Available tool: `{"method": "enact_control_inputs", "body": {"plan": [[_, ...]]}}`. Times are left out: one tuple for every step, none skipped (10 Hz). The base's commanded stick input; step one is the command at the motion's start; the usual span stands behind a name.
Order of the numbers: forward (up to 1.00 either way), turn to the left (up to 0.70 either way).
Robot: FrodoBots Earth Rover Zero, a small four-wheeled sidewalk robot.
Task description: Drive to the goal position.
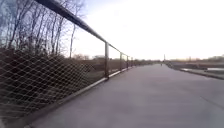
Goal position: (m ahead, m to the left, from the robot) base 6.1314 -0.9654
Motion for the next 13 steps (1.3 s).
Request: {"method": "enact_control_inputs", "body": {"plan": [[0.06,0.02],[0.07,0.02],[0.07,0.02],[0.07,0.02],[0.07,0.02],[0.07,0.02],[0.06,0.02],[0.07,0.02],[0.06,0.02],[0.06,0.02],[0.06,0.02],[0.06,0.02],[0.06,0.02]]}}
